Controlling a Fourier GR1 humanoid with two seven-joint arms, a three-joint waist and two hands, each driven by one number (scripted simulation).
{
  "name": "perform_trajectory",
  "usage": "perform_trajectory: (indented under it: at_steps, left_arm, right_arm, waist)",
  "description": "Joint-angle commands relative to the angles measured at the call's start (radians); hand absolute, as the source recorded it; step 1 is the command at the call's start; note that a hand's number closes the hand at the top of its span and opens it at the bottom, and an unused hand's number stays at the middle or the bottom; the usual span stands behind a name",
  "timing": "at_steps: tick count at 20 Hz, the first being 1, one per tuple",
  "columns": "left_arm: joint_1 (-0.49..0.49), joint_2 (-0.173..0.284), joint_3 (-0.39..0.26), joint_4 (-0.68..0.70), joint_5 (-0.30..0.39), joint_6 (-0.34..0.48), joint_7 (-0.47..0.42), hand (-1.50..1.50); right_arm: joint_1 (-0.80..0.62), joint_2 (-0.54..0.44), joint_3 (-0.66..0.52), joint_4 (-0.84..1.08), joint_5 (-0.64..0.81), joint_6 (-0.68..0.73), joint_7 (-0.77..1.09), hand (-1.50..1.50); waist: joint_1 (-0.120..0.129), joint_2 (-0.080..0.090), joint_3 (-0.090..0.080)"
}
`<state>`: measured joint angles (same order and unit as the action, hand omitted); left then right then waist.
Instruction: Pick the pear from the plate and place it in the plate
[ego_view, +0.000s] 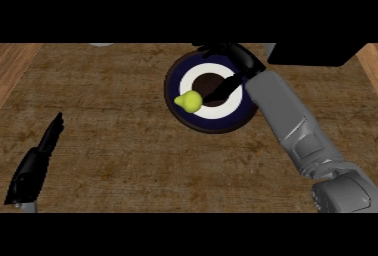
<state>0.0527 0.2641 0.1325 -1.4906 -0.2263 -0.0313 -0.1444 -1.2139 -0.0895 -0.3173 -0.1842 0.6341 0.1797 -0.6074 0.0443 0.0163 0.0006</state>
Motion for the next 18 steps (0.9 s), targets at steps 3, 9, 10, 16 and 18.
perform_trajectory:
  at_steps: [3, 9, 10, 16, 18]
  left_arm:
    - [-0.033, 0.012, 0.01, -0.004, -0.002, -0.004, 0.034, 0.0]
    - [-0.051, -0.024, -0.016, 0.038, -0.017, 0.012, 0.0, 0.0]
    - [-0.036, -0.002, 0.002, 0.023, -0.012, 0.006, -0.021, 0.0]
    - [-0.06, -0.004, -0.019, -0.02, -0.007, -0.017, 0.028, 0.0]
    - [-0.041, -0.002, -0.02, -0.033, -0.001, -0.026, 0.012, 0.0]
  right_arm:
    - [0.001, -0.051, -0.148, -0.006, -0.151, 0.023, 0.022, -1.5]
    - [0.002, -0.159, -0.254, 0.033, -0.248, 0.063, 0.098, -1.5]
    - [0.006, -0.214, -0.292, 0.036, -0.288, 0.135, 0.094, -1.5]
    - [0.092, -0.296, -0.343, 0.039, -0.341, 0.263, 0.008, -1.5]
    - [0.126, -0.34, -0.339, 0.027, -0.336, 0.299, -0.033, -1.5]
  waist:
    - [-0.007, 0.0, 0.001]
    - [0.013, 0.013, 0.001]
    - [0.018, 0.015, 0.001]
    - [0.04, 0.026, 0.005]
    - [0.055, 0.033, 0.006]
